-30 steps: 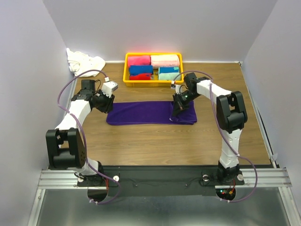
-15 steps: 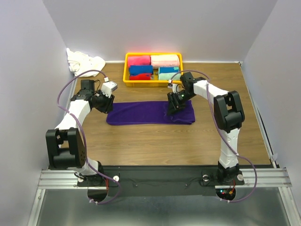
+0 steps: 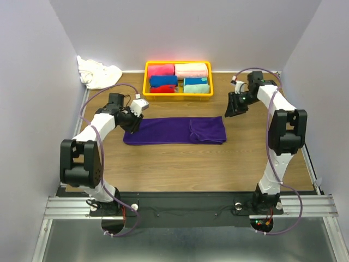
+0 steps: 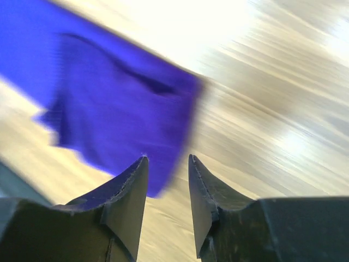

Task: Roll the towels
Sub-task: Fold the towel

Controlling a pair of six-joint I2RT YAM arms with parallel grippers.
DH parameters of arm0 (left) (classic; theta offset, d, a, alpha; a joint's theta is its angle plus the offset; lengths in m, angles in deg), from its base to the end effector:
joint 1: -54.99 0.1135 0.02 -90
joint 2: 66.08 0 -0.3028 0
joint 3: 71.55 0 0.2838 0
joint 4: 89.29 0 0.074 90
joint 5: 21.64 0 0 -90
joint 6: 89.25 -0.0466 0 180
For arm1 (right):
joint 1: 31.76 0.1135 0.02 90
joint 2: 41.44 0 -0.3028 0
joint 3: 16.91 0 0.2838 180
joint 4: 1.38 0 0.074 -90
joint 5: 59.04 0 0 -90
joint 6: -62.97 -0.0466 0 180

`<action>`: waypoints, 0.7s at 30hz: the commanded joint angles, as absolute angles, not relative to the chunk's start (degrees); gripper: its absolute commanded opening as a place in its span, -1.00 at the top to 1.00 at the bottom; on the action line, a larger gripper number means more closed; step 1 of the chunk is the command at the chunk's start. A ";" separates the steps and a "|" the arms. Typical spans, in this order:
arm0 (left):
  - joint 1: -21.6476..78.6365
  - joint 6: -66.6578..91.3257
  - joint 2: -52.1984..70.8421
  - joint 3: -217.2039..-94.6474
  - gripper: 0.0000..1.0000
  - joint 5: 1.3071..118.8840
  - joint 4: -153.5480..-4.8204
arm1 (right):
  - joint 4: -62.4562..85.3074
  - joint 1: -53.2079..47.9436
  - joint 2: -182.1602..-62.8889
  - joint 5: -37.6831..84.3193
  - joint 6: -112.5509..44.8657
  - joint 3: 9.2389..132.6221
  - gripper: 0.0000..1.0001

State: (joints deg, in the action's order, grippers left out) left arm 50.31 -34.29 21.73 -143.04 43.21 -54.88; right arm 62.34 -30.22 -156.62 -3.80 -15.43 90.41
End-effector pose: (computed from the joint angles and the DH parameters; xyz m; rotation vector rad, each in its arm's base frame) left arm 0.3515 -0.0486 0.2464 0.9777 2.1542 -0.2874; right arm 0.4646 0.0391 0.2422 -0.4393 2.6319 0.7930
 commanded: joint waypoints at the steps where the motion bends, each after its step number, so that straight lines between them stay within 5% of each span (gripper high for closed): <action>1: 48.06 -33.26 26.37 -146.59 0.21 46.29 -56.16 | 64.97 -30.00 -157.63 3.36 -11.21 88.82 0.19; 15: 46.38 -30.89 31.83 -149.15 0.24 46.83 -56.60 | 64.27 -30.09 -161.06 -3.04 -12.00 81.08 0.06; 21: 46.38 -30.97 30.60 -148.36 0.24 46.91 -56.86 | 65.23 -29.91 -160.54 -8.94 -12.26 81.43 0.31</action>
State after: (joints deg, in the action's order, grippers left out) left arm 46.57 -31.52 33.07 -147.02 47.36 -56.31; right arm 63.95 -30.22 -160.97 -4.33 -12.85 81.40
